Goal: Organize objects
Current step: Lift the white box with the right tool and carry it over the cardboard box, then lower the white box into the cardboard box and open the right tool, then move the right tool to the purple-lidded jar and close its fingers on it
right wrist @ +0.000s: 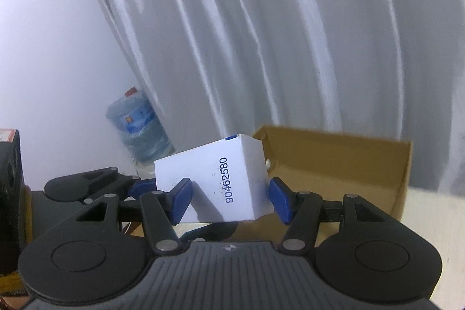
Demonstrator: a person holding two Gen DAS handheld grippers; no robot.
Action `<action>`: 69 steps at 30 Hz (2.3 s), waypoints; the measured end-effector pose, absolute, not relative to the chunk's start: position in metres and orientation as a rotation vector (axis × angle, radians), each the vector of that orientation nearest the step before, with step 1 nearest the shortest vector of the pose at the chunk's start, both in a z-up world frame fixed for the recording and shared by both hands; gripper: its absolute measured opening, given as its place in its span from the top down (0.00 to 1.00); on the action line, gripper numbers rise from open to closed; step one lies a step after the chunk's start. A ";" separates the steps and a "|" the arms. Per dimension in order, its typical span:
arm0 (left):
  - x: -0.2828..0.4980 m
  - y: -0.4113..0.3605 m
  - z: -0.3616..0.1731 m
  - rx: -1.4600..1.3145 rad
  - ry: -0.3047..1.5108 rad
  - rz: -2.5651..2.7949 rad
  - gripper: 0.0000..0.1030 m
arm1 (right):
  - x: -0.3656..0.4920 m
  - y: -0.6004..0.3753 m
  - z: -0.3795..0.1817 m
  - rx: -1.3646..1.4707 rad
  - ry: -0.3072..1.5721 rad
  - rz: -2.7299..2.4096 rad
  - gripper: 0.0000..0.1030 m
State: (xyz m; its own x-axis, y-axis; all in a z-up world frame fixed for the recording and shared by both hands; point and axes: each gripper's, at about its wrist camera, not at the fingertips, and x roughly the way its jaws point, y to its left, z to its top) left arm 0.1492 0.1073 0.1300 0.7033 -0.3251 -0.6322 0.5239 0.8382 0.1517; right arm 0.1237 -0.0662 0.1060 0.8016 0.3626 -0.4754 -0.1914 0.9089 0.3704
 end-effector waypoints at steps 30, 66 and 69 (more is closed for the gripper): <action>0.355 0.018 -0.003 0.632 1.113 -0.585 0.25 | 0.349 -0.130 -0.050 0.741 1.054 0.168 0.39; 0.165 0.164 0.131 0.167 0.735 -0.495 0.08 | 0.111 -0.151 0.069 0.568 0.612 0.231 0.31; 0.132 0.162 0.105 0.132 0.714 -0.487 0.08 | 0.088 -0.150 0.053 0.601 0.625 0.228 0.31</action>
